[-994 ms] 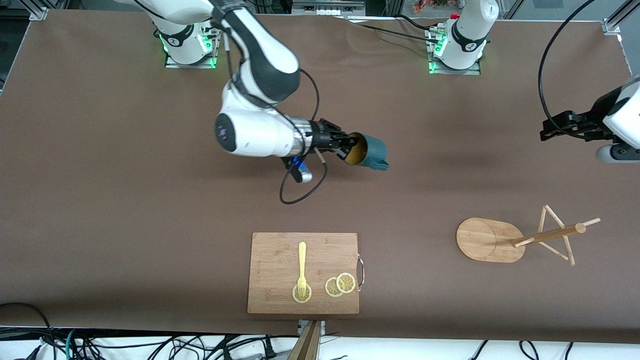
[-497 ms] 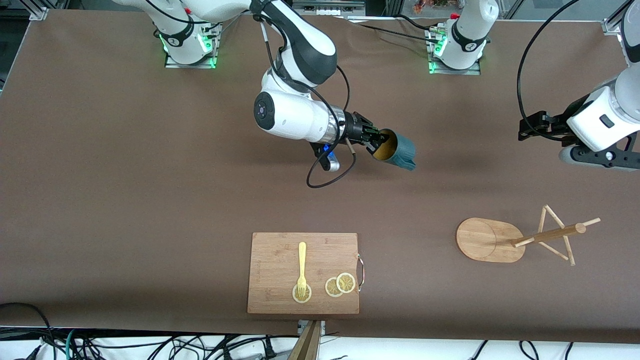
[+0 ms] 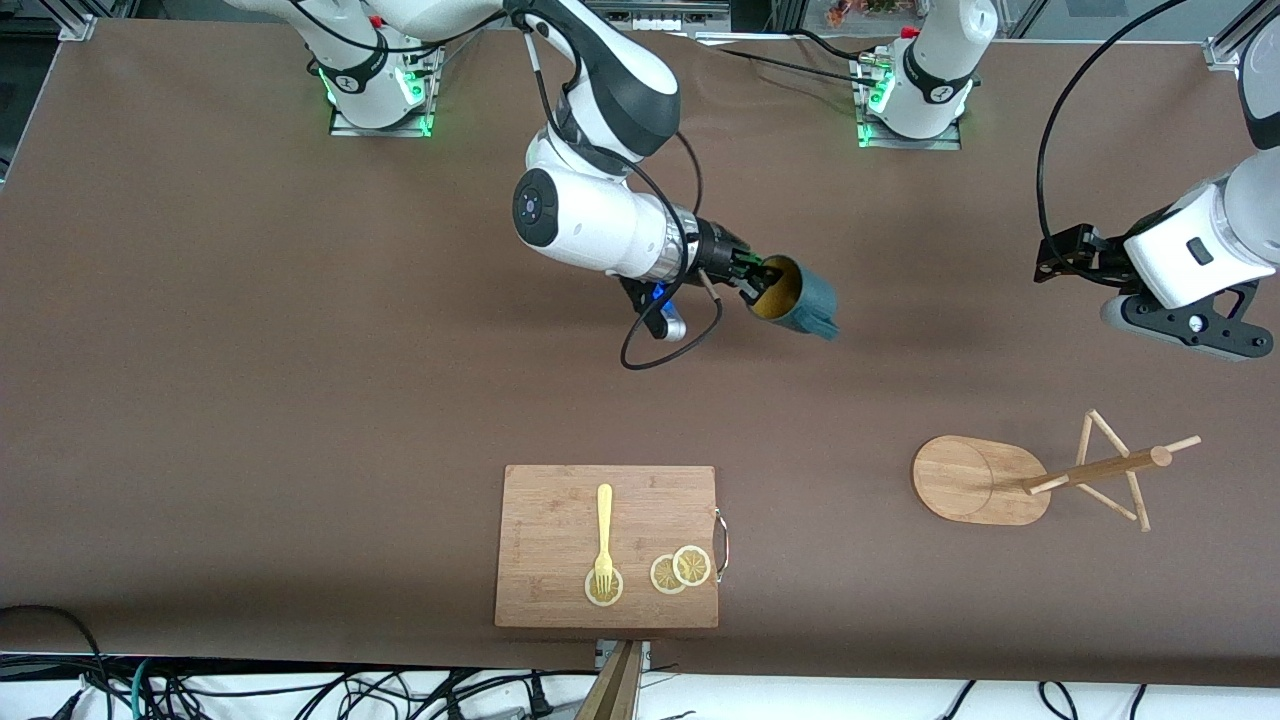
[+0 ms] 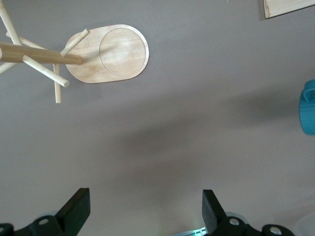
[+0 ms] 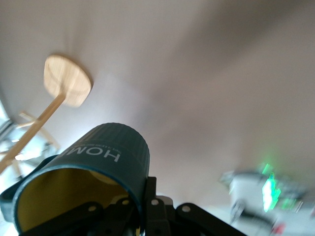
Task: Pass cup and hang on rack
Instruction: 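Lower the mug with the right gripper while the left gripper approaches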
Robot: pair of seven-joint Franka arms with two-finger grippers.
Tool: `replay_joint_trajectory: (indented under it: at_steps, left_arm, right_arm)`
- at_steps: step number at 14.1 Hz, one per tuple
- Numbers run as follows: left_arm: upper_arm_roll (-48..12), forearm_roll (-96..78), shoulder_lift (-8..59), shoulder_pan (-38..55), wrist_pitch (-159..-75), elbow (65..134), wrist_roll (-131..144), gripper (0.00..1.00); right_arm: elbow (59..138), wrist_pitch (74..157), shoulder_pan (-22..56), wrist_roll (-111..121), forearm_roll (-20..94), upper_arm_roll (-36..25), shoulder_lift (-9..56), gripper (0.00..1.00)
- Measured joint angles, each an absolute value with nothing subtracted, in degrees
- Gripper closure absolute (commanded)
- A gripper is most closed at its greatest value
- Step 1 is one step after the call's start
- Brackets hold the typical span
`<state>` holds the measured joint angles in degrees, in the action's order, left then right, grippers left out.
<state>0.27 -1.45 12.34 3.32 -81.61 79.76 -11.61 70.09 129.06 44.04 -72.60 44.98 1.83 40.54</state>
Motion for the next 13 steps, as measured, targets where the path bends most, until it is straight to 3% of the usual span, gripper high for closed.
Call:
replay_joint_trajectory:
  at_steps: [5, 13]
  left_arm:
    - [0.4, -1.5, 12.3, 3.1, -81.6, 79.7, -11.7, 0.00]
    - [0.3, -1.5, 13.2, 2.7, -80.3, 80.3, -16.6, 0.00]
  right_arm:
    - [70.2, 127.8, 49.4, -70.9, 26.1, 2.3, 43.9, 1.00]
    - [70.2, 128.1, 57.1, -71.0, 11.9, 2.2, 49.7, 1.00]
